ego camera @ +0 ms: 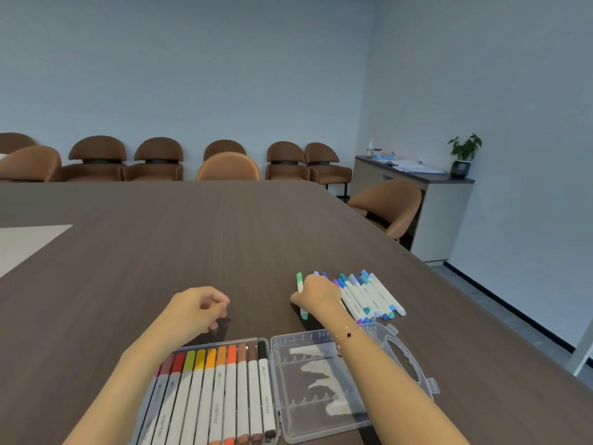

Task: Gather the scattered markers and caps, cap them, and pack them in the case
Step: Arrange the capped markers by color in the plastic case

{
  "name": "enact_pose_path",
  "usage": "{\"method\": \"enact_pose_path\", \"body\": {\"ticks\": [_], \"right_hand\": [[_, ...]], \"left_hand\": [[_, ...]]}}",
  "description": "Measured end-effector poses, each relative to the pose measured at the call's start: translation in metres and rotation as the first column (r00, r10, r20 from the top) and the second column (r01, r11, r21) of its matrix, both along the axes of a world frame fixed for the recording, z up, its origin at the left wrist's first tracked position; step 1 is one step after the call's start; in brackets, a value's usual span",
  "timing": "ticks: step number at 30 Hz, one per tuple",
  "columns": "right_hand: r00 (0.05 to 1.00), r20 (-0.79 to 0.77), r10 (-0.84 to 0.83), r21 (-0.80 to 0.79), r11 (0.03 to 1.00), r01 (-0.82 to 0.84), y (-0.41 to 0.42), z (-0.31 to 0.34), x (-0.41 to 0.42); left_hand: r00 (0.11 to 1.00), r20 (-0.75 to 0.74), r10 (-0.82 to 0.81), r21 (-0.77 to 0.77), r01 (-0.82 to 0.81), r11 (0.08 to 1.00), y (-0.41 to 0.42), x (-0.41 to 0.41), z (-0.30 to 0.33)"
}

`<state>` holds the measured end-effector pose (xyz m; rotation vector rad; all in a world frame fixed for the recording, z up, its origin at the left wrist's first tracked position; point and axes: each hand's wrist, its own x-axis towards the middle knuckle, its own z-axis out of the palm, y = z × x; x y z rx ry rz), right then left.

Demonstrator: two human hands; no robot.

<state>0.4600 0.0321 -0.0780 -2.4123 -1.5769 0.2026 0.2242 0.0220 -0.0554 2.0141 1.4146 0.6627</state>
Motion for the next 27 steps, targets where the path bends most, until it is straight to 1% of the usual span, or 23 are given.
{"method": "enact_pose_path", "body": {"ticks": [1,3,5,6,8,9,10,13,17,18,19,21,22,24,27], "right_hand": [[0.998,-0.066,0.009,0.014,1.0,-0.008,-0.002,0.001,0.0],[0.958,-0.271,0.091,0.043,0.996,-0.082,-0.013,0.008,-0.003],[0.852,-0.475,0.221,0.054,0.974,-0.222,-0.035,0.02,-0.01],[0.799,-0.534,0.278,0.048,0.953,-0.3,-0.05,0.027,-0.015],[0.738,-0.583,0.34,0.015,0.913,-0.409,-0.076,0.036,-0.024],[0.715,-0.603,0.353,0.002,0.897,-0.441,-0.086,0.038,-0.027],[0.689,-0.63,0.359,-0.002,0.886,-0.463,-0.095,0.04,-0.029],[0.619,-0.709,0.338,0.001,0.878,-0.479,-0.109,0.039,-0.026],[0.612,-0.718,0.331,0.0,0.88,-0.476,-0.112,0.038,-0.01],[0.644,-0.695,0.321,0.013,0.901,-0.434,-0.11,0.038,-0.003],[0.704,-0.648,0.292,0.038,0.935,-0.353,-0.105,0.036,0.01],[0.835,-0.527,0.158,0.125,0.986,-0.108,-0.088,0.029,0.044],[0.882,-0.467,0.066,0.168,0.986,0.015,-0.079,0.025,0.062],[0.922,-0.375,-0.092,0.215,0.959,0.183,-0.066,0.017,0.096],[0.932,-0.296,-0.21,0.172,0.948,0.269,-0.055,0.008,0.125]], "left_hand": [[0.999,0.046,0.026,-0.011,-0.026,1.0,0.0,0.002,-0.001],[0.986,0.154,0.058,-0.035,-0.053,0.998,0.0,0.006,-0.003],[0.958,0.279,0.066,-0.071,-0.048,0.996,-0.002,0.013,-0.003],[0.932,0.356,0.072,-0.112,-0.034,0.993,-0.004,0.017,-0.002],[0.867,0.49,0.088,-0.22,0.025,0.975,-0.011,0.029,0.0],[0.845,0.526,0.095,-0.261,0.054,0.964,-0.014,0.035,0.001],[0.839,0.535,0.099,-0.284,0.068,0.956,-0.018,0.041,0.001],[0.858,0.505,0.092,-0.311,0.081,0.947,-0.024,0.051,-0.004],[0.853,0.518,0.066,-0.37,0.154,0.916,-0.029,0.052,-0.004],[0.858,0.51,0.063,-0.384,0.161,0.909,-0.031,0.053,-0.004],[0.867,0.494,0.063,-0.389,0.155,0.908,-0.033,0.056,-0.004],[0.92,0.392,0.021,-0.324,0.117,0.939,-0.038,0.062,-0.006],[0.946,0.324,-0.018,-0.266,0.11,0.958,-0.042,0.066,-0.008],[0.969,0.242,-0.057,-0.166,0.099,0.981,-0.047,0.072,-0.014],[0.982,0.182,-0.056,-0.086,0.073,0.994,-0.051,0.077,-0.019]]}}
